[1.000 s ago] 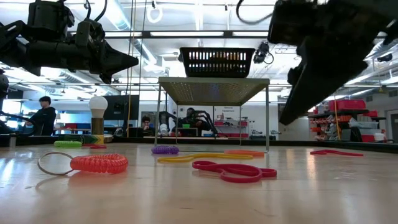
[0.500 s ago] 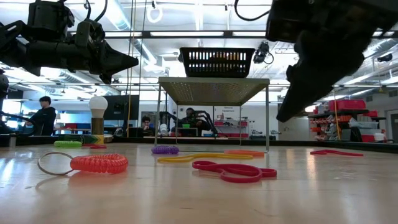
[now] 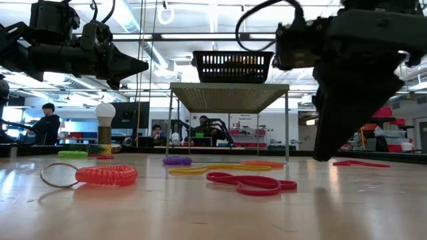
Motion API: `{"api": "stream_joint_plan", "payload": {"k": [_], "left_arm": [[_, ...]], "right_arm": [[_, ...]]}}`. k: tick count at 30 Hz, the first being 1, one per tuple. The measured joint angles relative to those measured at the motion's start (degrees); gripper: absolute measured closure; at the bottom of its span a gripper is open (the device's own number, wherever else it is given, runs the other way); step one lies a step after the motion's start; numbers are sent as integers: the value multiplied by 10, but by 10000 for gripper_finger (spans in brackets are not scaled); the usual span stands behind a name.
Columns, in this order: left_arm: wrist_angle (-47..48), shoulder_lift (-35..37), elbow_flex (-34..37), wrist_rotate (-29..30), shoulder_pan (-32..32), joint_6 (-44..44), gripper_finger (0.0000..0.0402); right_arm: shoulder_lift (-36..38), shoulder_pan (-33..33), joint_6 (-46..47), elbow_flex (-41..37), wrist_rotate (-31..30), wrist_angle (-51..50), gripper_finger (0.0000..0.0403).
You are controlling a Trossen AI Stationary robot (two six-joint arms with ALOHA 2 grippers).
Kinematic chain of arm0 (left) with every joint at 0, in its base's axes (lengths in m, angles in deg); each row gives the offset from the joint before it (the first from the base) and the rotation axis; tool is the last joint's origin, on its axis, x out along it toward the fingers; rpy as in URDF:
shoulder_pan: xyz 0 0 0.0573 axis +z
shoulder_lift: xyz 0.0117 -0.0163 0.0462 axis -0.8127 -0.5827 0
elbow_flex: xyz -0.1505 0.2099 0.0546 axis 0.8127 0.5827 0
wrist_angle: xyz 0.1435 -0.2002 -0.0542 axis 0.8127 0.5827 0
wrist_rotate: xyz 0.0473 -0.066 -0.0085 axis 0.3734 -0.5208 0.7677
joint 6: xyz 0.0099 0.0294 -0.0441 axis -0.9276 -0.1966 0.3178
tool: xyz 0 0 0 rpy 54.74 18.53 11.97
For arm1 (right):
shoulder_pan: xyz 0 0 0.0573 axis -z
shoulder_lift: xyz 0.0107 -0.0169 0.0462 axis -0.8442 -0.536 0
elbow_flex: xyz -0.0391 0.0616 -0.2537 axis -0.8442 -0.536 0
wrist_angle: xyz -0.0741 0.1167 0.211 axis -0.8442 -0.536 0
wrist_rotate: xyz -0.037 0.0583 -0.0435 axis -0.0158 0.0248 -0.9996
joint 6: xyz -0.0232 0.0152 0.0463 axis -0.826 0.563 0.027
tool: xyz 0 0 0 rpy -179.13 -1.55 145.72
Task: Pick & Place Office Desk Supplies
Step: Put the red rubber band into the top black bin on the shelf
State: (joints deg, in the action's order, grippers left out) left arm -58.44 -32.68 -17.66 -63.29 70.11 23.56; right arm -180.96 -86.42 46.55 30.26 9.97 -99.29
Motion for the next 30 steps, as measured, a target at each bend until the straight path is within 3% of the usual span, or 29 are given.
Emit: {"api": "stream_joint_plan", "payload": {"k": [5, 10, 14, 24, 30], "left_arm": [[0, 0, 0, 0, 0, 0, 381], [0, 0, 0, 0, 0, 0, 381], [0, 0, 0, 0, 0, 0, 381], [1, 0, 0, 0, 0, 0, 381], [0, 0, 0, 0, 0, 0, 381]], "right_arm": [[1, 12, 41, 0, 19, 6, 142], [0, 11, 36, 0, 10, 103, 155], [-15, 12, 11, 23, 0, 116, 169], [-118, 6, -109, 146, 1, 28, 206], [-131, 5, -110, 163, 3, -8, 250]]}}
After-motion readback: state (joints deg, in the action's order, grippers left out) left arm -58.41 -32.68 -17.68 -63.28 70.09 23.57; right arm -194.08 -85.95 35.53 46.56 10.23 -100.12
